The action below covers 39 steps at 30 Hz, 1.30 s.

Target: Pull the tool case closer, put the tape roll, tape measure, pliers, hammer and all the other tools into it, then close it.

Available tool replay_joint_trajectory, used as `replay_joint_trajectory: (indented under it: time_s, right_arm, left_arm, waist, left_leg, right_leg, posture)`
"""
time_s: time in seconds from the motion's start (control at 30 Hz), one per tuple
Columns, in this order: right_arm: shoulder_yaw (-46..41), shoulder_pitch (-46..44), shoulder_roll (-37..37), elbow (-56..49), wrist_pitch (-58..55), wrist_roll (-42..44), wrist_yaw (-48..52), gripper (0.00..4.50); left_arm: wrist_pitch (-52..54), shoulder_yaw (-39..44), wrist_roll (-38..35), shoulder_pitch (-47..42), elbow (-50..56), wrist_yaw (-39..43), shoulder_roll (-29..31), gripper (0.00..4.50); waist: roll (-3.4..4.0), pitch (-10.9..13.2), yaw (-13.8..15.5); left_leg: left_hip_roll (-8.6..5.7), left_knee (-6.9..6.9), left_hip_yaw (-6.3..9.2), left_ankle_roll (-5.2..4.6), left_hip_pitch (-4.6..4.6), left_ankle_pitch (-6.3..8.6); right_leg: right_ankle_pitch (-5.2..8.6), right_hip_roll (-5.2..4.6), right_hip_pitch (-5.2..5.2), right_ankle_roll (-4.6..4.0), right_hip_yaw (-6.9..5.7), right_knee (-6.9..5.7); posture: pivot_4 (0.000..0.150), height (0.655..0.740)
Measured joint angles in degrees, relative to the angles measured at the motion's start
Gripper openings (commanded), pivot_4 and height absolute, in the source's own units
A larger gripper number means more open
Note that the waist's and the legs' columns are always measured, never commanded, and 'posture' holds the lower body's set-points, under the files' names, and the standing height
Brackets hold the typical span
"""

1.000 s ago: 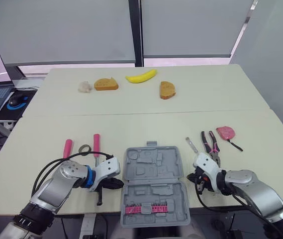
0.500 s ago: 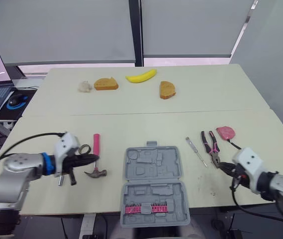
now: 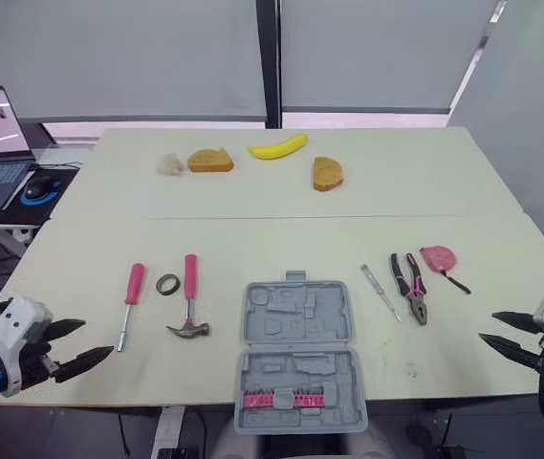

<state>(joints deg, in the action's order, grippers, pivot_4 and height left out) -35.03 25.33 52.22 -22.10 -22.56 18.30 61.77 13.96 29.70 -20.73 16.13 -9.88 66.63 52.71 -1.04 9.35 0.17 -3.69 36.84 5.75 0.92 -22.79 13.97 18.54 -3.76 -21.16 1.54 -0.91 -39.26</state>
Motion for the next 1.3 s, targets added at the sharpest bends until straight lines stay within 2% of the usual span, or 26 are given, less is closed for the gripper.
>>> replay_joint_trajectory:
  time_s: [0.13, 0.17, 0.43, 0.67, 0.87, 1.07, 1.3]
  right_arm:
    - [0.17, -1.48, 1.02, 3.12, 0.83, -0.03, 0.95, 4.44]
    - [0.31, -1.73, 1.03, 3.38, 0.83, -0.03, 0.92, 4.48]
    - [4.00, -5.04, 1.08, 5.10, 1.12, -0.36, 0.59, 4.48]
    - [8.62, -11.57, 1.29, 5.66, 2.13, -0.46, 0.41, 4.48]
    - [17.55, -21.03, 1.09, -0.73, -0.10, 2.33, -0.61, 4.48]
    - [30.72, -35.57, -1.11, -8.14, -7.82, 9.00, -0.29, 4.48]
    - [37.23, -41.24, -3.44, -7.76, -10.63, 10.21, -0.49, 4.48]
  left_arm:
    - [-0.55, 0.02, -1.00, -0.07, 0.07, -1.28, -1.80, 4.50]
    - [-0.81, 0.02, -1.02, -0.13, 0.05, -1.68, -2.09, 4.50]
    - [-3.60, -0.01, -0.56, -1.87, -1.14, -3.49, -2.59, 4.50]
    - [-4.19, -0.91, 0.79, -3.59, -1.04, -3.73, -2.14, 4.50]
    - [-3.05, -1.67, 1.04, -3.81, 0.66, -4.10, -1.28, 4.50]
    - [-2.91, -1.94, 1.35, -3.14, 1.05, -3.41, -0.18, 4.50]
    - [-5.15, -4.48, 2.93, -6.45, -1.64, -0.68, 1.89, 4.50]
  waist:
    - [0.02, -0.02, 0.20]
    - [0.02, -0.02, 0.20]
    - [0.03, -0.02, 0.17]
    - [0.03, -0.02, -0.08]
    - [0.05, 0.00, -0.29]
    - [0.04, 0.02, -0.40]
    - [0.02, 0.02, 0.31]
  left_leg:
    - [0.05, -0.02, -0.07, -0.11, -0.09, 0.08]
    - [0.05, -0.02, -0.09, -0.11, -0.10, 0.09]
    - [0.15, 0.01, -0.14, -0.12, -0.07, 0.09]
    - [0.18, 0.00, -0.16, -0.12, -0.08, 0.09]
    - [0.25, 0.00, -0.15, -0.11, -0.09, 0.09]
    - [0.27, 0.00, -0.14, -0.11, -0.10, 0.09]
    - [0.22, 0.02, -0.14, -0.11, -0.11, 0.09]
  right_leg:
    - [-0.12, 0.06, 0.06, -0.04, 0.03, 0.25]
    - [-0.13, 0.06, 0.05, -0.05, 0.04, 0.26]
    - [-0.19, 0.15, 0.05, -0.07, 0.09, 0.25]
    - [-0.20, 0.20, 0.03, -0.08, 0.12, 0.25]
    - [-0.22, 0.27, 0.00, -0.11, 0.12, 0.24]
    - [-0.25, 0.28, -0.05, -0.13, 0.14, 0.24]
    - [-0.31, 0.25, -0.18, -0.11, 0.13, 0.28]
  posture:
    - [0.150, 0.7400]
    - [0.150, 0.7400]
    - [0.150, 0.7400]
    - [0.150, 0.7400]
    - [0.150, 0.7400]
    - [0.150, 0.7400]
    - [0.150, 0.7400]
